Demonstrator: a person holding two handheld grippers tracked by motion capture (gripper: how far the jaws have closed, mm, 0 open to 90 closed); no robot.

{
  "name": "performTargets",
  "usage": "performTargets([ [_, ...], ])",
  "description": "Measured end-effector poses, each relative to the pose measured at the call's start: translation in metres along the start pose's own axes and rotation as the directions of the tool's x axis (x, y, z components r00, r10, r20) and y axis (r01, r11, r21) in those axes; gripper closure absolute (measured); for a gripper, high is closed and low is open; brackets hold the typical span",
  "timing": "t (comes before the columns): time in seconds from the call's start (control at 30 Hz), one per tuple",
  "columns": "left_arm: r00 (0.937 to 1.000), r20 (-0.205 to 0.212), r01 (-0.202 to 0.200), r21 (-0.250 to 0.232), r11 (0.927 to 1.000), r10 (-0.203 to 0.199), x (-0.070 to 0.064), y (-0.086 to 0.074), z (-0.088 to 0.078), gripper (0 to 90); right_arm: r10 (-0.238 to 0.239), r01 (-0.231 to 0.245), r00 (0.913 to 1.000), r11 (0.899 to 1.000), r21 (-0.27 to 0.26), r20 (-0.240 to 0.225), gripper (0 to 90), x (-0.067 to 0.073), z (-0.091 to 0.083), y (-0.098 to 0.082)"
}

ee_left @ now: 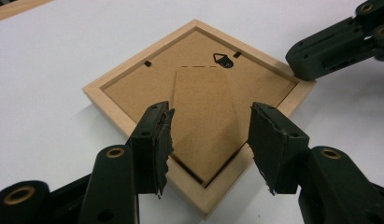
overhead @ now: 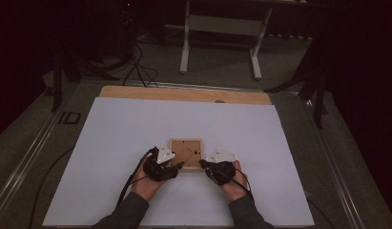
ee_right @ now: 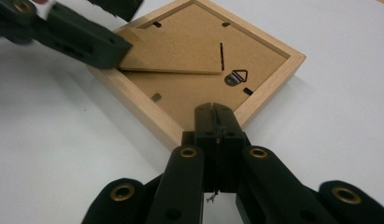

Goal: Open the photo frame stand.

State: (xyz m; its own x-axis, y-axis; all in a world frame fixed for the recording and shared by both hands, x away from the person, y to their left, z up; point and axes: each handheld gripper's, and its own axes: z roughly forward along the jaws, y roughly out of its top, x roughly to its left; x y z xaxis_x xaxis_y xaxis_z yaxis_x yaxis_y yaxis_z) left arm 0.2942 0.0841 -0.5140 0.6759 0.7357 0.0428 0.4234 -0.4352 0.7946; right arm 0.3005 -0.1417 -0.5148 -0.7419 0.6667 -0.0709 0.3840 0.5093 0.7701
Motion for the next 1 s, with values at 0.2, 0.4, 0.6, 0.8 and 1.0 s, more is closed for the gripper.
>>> performTargets([
  [0.2, 1.0, -0.007, 0.0, 0.03, 0.9996, 0.001, 0.002, 0.001, 0.009, 47.9, 0.005, -0.005, 1.0, 1.0, -0.004, -0.004, 89.6, -0.001, 0.0, 0.0],
  [0.4, 0.9995, 0.013, 0.028, 0.034, 0.999, -0.028, 0.006, 0.001, 0.012, 47.6, 0.006, -0.006, 1.0, 1.0, -0.006, -0.004, 89.6, -0.001, 0.001, 0.0],
  [0.6, 0.9993, 0.01, 0.036, 0.036, 0.9987, -0.036, 0.005, 0.006, 0.01, 50.9, 0.007, -0.007, 1.0, 1.0, -0.008, -0.007, 89.6, -0.001, 0.001, 0.0],
  [0.8, 0.9987, 0.013, 0.05, -0.039, 0.998, -0.049, 0.006, 0.021, 0.002, 50.9, 0.009, -0.009, 0.9999, 1.0, -0.011, -0.012, 89.6, -0.002, 0.002, 0.0],
  [1.0, 0.9994, 0.012, 0.032, -0.037, 0.9988, -0.031, 0.006, 0.023, 0.002, 50.7, 0.007, -0.007, 1.0, 1.0, -0.012, -0.002, 89.6, -0.001, 0.002, 0.0],
])
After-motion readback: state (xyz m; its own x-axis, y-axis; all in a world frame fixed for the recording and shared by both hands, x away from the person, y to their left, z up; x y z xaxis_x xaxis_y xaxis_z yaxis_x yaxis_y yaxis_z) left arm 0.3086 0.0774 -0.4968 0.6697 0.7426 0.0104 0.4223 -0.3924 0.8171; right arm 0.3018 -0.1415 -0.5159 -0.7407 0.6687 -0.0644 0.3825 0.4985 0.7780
